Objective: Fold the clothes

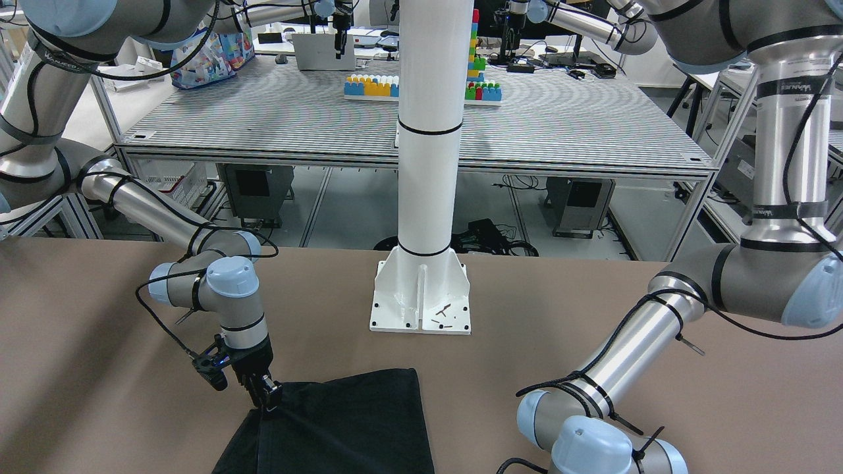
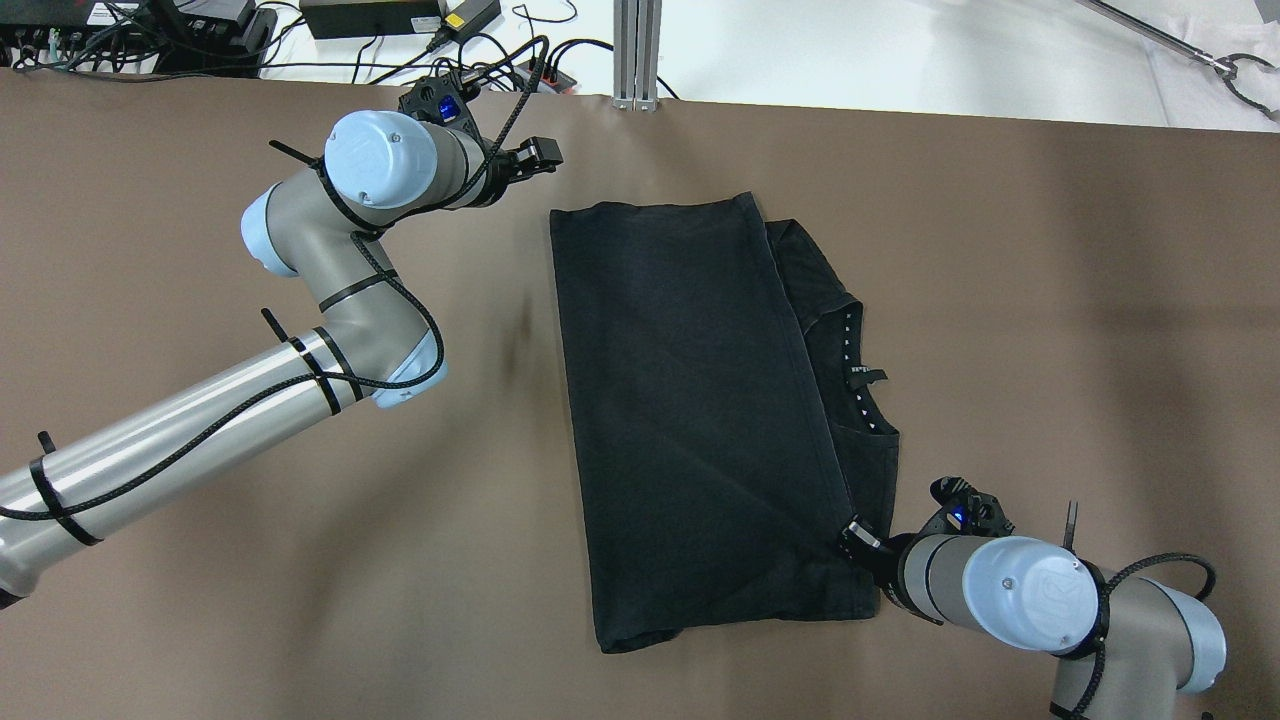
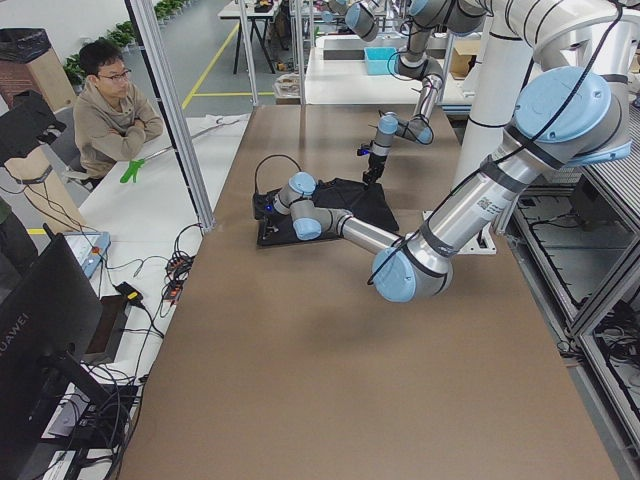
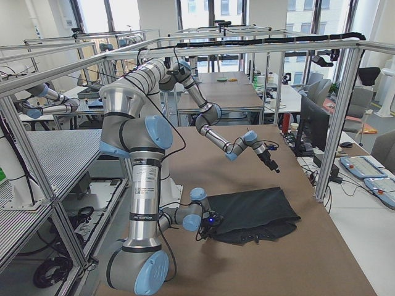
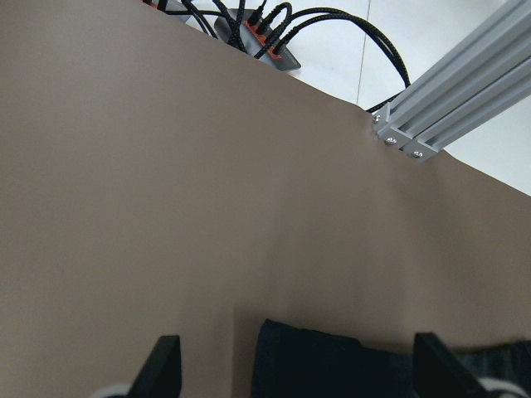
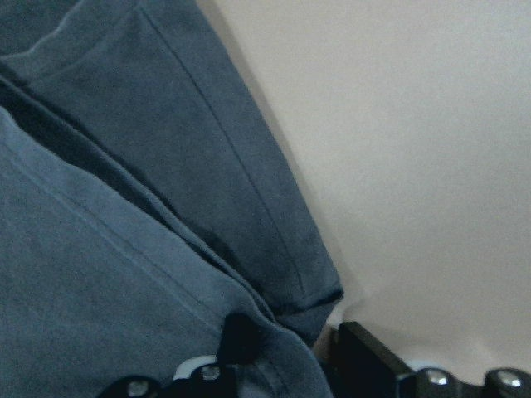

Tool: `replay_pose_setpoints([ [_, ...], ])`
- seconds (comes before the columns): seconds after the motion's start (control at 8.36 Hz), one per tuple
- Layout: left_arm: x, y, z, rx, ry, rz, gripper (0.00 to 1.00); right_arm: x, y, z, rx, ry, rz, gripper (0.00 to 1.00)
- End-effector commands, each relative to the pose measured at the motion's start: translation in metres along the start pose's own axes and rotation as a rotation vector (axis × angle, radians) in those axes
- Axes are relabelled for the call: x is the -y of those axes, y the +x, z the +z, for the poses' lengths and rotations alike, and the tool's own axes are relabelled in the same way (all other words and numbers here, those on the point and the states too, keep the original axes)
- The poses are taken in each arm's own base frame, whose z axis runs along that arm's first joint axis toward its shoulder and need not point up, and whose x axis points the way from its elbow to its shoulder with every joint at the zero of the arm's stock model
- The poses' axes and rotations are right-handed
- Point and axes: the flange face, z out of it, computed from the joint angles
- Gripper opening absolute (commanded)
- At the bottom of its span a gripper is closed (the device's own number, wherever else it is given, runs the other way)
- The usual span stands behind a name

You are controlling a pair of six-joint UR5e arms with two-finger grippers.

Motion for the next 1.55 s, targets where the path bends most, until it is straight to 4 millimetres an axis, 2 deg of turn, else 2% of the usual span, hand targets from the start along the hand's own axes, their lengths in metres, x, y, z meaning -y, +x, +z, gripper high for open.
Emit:
replay_pose_setpoints([
  [0.0,-0.002,0.002,0.0,-0.002,-0.002,0.001,1.0,-0.002,-0.004,-0.006,0.016,0.0,-0.001,0.19],
  [0.36,-0.004,0.002,0.0,-0.002,-0.004,0.002,1.0,-0.004,-0.008,-0.014,0.031,-0.007,-0.002,0.16],
  [0.6,-0.004,0.001,-0.004,-0.011,-0.003,-0.001,1.0,-0.01,-0.016,-0.032,0.059,-0.023,0.0,0.16],
  [0.72,-0.027,-0.032,-0.026,-0.033,-0.027,-0.013,1.0,-0.013,-0.019,-0.038,0.069,-0.031,-0.002,0.15],
  [0.84,-0.06,-0.062,-0.054,-0.06,-0.06,-0.036,1.0,-0.034,-0.033,-0.041,0.092,-0.065,-0.008,0.13],
  [1.08,-0.104,-0.097,-0.117,-0.115,-0.118,-0.106,1.0,-0.086,-0.053,-0.041,0.105,-0.079,0.025,0.12],
  [1.2,-0.129,-0.102,-0.144,-0.14,-0.161,-0.151,1.0,-0.108,-0.064,-0.041,0.114,-0.045,0.009,0.12],
  [1.32,-0.157,-0.102,-0.168,-0.151,-0.214,-0.209,1.0,-0.112,-0.066,-0.04,0.105,-0.028,0.003,0.12],
  [1.44,-0.196,-0.102,-0.183,-0.137,-0.239,-0.263,1.0,-0.109,-0.061,-0.036,0.095,-0.016,0.001,0.12],
])
